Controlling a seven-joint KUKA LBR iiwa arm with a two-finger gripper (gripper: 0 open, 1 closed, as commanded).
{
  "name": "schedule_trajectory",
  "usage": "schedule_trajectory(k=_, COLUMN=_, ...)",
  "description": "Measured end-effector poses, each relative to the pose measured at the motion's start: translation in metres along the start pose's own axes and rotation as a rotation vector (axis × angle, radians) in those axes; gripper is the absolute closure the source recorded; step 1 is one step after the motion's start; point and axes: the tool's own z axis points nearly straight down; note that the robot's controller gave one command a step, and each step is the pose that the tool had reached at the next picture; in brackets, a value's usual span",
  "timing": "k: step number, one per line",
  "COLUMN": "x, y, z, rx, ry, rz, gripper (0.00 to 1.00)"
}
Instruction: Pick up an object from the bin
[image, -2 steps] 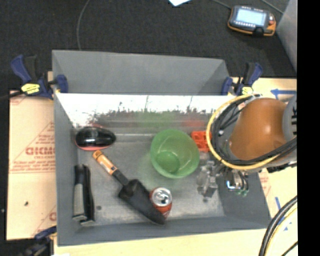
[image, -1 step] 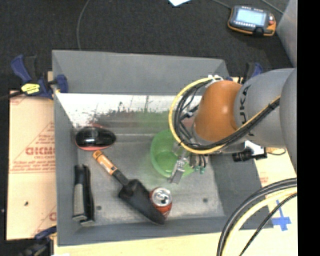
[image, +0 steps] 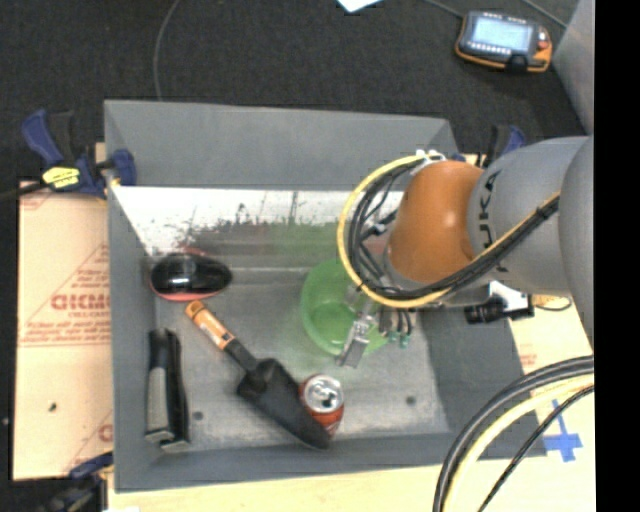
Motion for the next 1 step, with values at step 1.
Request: schedule_trajectory(k=1, x=-0.0098, y=0.0218, z=0.0201, rx=-0.001, ry=-0.006, rz=-0.199, gripper=1.00)
